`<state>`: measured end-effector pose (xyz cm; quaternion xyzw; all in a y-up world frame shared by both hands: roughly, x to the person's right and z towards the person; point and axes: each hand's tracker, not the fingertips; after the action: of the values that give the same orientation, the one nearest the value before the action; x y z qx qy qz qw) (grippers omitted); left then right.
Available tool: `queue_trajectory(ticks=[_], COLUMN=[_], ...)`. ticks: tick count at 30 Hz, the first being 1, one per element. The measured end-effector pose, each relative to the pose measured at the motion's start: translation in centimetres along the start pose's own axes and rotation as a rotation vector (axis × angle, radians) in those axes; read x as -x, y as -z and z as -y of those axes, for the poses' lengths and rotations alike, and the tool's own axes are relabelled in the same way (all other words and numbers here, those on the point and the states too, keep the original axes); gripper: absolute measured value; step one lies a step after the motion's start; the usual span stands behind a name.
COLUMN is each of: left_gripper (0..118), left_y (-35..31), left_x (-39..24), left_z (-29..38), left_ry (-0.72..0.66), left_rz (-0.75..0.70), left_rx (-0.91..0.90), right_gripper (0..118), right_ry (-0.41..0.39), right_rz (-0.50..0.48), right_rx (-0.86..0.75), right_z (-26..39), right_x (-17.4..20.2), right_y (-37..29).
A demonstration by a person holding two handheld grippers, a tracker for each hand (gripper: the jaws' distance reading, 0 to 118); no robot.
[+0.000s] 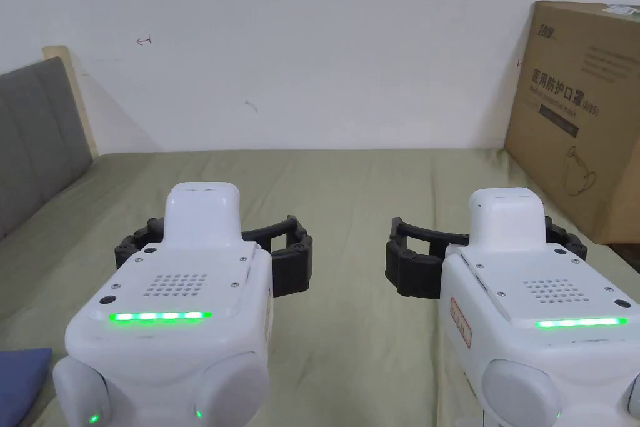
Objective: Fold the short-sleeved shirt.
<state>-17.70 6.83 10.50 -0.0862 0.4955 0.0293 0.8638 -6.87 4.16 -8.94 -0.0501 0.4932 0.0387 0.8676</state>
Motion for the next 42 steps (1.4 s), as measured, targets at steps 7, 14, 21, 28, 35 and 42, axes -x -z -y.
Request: queue_trajectory(ticks=[7, 14, 21, 28, 35, 42], left_gripper=[109, 109, 109, 109, 109, 109], left_y=[0.5, 0.5, 0.5, 0.5, 0.6, 0.5], left_x=[-0.1, -0.3, 0.1, 0.1, 0.3, 0.7], left_z=[0.5, 0.5, 0.0, -0.3, -0.4, -0.3], left_ry=[-0.004, 0.003, -0.037, -0.015, -0.007, -0.022], left_rz=[0.019, 0.038, 0.023, 0.002, 0.007, -0.006], left_rx=[0.065, 0.058, 0.078, 0.083, 0.081, 0.075], right_gripper=[117, 117, 117, 117, 117, 117], right_ry=[-0.013, 0.007, -0.002, -0.003, -0.006, -0.004], right_rz=[-0.003, -0.003, -0.009, -0.013, -0.009, -0.005], right_rx=[0.006, 0.030, 0.037, 0.038, 0.043, 0.048], right_z=[0.1, 0.5, 0.6, 0.5, 0.3, 0.3], right_x=[-0.1, -0.5, -0.4, -0.4, -0.3, -0.4], right_y=[0.0, 0.4, 0.5, 0.7, 0.7, 1.0])
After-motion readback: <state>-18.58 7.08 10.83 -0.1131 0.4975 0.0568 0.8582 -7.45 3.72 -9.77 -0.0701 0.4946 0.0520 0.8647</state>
